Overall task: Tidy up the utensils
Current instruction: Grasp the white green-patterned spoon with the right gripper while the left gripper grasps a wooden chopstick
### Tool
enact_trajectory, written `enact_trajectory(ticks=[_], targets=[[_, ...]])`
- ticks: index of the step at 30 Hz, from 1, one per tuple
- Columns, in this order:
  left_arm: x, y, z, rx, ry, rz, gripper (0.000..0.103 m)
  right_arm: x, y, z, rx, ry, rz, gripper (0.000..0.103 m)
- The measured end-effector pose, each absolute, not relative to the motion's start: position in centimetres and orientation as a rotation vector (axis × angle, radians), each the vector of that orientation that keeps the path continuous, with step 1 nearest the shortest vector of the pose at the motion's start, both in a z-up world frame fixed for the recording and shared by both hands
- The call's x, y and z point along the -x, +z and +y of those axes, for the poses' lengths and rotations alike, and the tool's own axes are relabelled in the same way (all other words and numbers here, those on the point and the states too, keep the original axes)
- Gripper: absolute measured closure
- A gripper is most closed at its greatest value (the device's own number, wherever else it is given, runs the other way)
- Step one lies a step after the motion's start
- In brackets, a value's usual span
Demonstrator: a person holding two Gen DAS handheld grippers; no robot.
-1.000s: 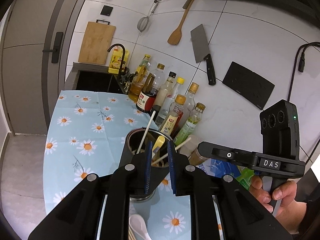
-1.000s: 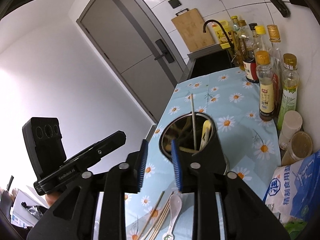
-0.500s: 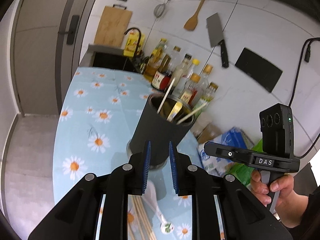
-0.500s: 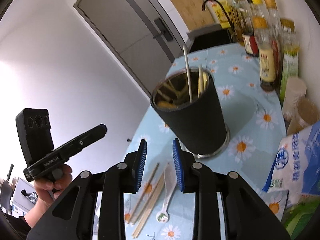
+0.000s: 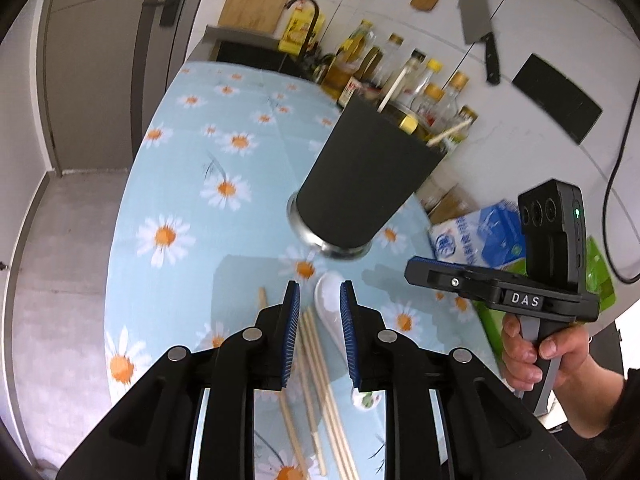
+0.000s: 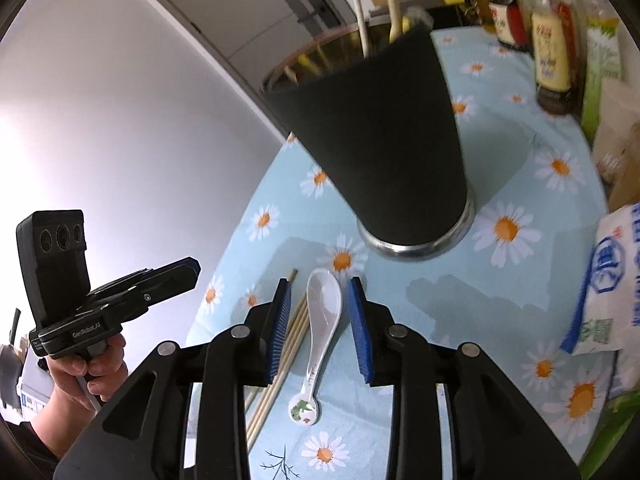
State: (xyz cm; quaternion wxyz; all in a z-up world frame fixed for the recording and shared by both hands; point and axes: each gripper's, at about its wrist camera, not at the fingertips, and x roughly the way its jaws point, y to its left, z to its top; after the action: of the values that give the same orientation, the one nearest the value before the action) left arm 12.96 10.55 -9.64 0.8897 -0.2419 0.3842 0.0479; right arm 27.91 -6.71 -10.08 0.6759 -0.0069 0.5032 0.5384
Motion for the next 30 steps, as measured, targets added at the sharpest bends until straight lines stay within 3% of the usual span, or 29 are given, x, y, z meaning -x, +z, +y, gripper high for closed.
enact_trajectory(ticks=[8,20,24,26,30], targets=[[-13.0,-13.0,10.4,0.530,0.103,0.910,0.083,-28.6,-14.8,-5.2,0.039,1.189,1.249,0.072],[-13.0,-15.4,10.3,0.545,0.128,1.003,0.083,-28.0,-16.1,-3.0,0.090,1.222,1.280,0.073],[-13.2,-15.6,10.6,0.549,0.142,1.014,0.083,-27.8,-16.3,-2.6,0.096,1.221,1.290,0.078],[-13.4,-15.8,10.6,0.546,0.145,1.025,0.083,-27.9,-16.6,-2.4,0.098,1.217,1.300,0.088],[-13.8,-15.9,10.7,0.541,0.152,1.043,0.083,-27.8,-17.0,-2.4,0.106,1.217,1.303,0.096]])
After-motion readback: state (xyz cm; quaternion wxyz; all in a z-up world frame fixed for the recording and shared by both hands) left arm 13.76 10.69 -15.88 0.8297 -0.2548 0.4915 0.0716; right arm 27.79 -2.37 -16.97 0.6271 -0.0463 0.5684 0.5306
